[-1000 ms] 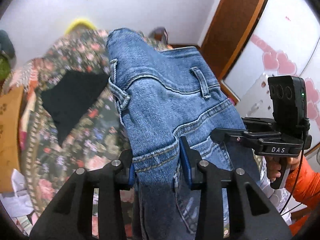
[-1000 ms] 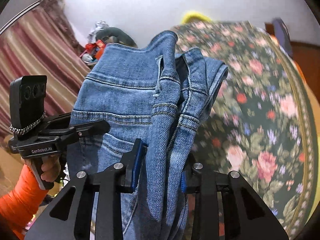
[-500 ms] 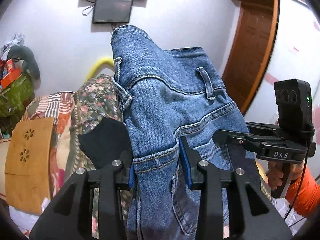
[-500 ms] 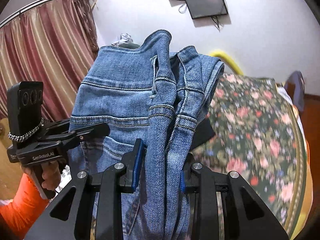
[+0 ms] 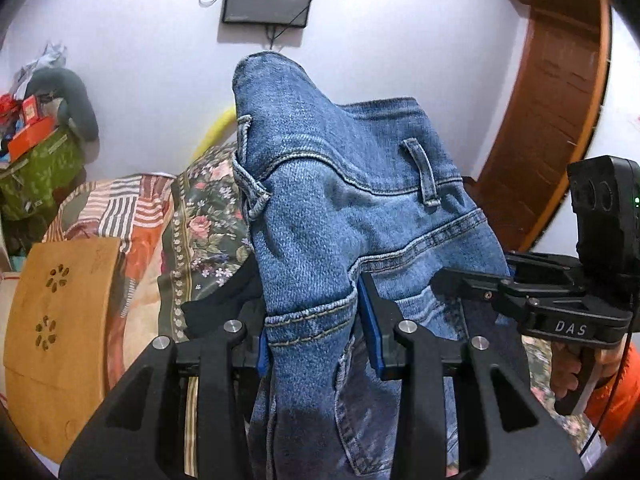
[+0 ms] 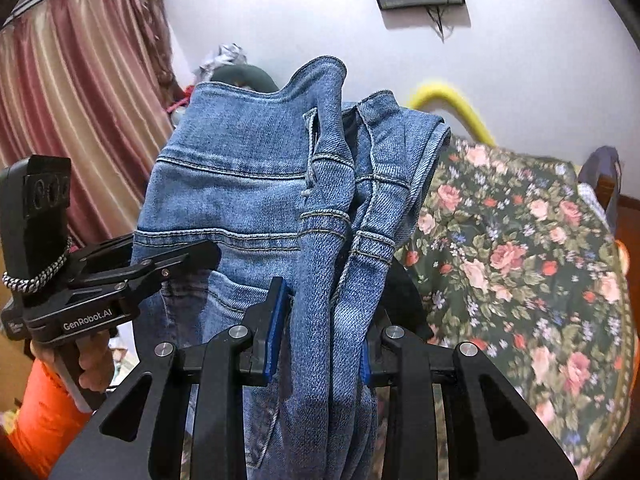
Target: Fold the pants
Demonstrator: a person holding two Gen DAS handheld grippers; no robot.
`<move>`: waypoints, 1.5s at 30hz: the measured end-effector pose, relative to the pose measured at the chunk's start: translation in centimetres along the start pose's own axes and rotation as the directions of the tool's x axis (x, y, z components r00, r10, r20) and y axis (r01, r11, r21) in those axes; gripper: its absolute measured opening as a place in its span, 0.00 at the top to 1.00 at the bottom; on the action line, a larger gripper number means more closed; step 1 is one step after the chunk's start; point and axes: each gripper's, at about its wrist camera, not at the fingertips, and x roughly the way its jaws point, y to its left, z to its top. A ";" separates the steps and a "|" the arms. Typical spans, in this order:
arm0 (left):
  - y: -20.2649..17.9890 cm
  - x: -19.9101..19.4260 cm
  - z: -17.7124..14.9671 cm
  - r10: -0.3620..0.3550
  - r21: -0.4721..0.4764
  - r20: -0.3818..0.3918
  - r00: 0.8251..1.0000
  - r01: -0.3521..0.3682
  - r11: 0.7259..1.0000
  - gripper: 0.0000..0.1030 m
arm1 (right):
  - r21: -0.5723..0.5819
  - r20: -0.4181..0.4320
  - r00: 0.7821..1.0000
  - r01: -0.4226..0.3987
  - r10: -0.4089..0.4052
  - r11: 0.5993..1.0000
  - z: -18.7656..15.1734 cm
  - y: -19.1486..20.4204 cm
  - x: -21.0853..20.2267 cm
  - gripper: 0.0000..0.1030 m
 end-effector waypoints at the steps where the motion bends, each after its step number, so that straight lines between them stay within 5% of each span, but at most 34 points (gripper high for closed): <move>1: 0.6 1.4 -0.1 0.007 -0.007 -0.011 1.000 -0.007 1.000 0.65 | 0.007 -0.010 1.000 0.001 -0.001 1.000 0.2 -0.3 0.9 0.74; 12: 5.9 13.9 -3.1 0.041 -0.075 -0.183 0.982 -0.056 0.996 0.65 | -0.008 -0.213 0.974 0.080 -0.080 0.997 -0.9 -4.3 13.1 0.75; 21: 6.9 17.8 -5.1 0.074 -0.110 -0.278 0.958 -0.108 0.988 0.52 | -0.011 -0.269 0.957 0.107 -0.106 0.994 -2.3 -6.3 13.0 0.72; 23: 7.2 17.9 -6.1 0.117 -0.096 -0.311 0.943 -0.154 0.983 0.51 | -0.010 -0.269 0.956 0.120 -0.118 0.993 -2.8 -6.7 12.7 0.62; 33: 4.3 10.1 -5.0 0.176 -0.023 -0.207 0.962 -0.185 0.983 0.52 | -0.118 -0.214 0.943 0.232 -0.253 0.966 -2.6 -4.4 7.1 0.55; 40: 0.3 -1.0 -3.5 0.176 -0.041 -0.045 0.983 -0.178 0.983 0.52 | -0.158 -0.063 0.961 0.257 -0.269 0.954 -2.2 0.5 -1.5 0.55; 45: -3.3 -10.1 -3.4 0.190 -0.030 0.090 0.978 -0.188 0.982 0.52 | -0.165 0.065 0.963 0.267 -0.260 0.949 -2.2 4.3 -8.4 0.55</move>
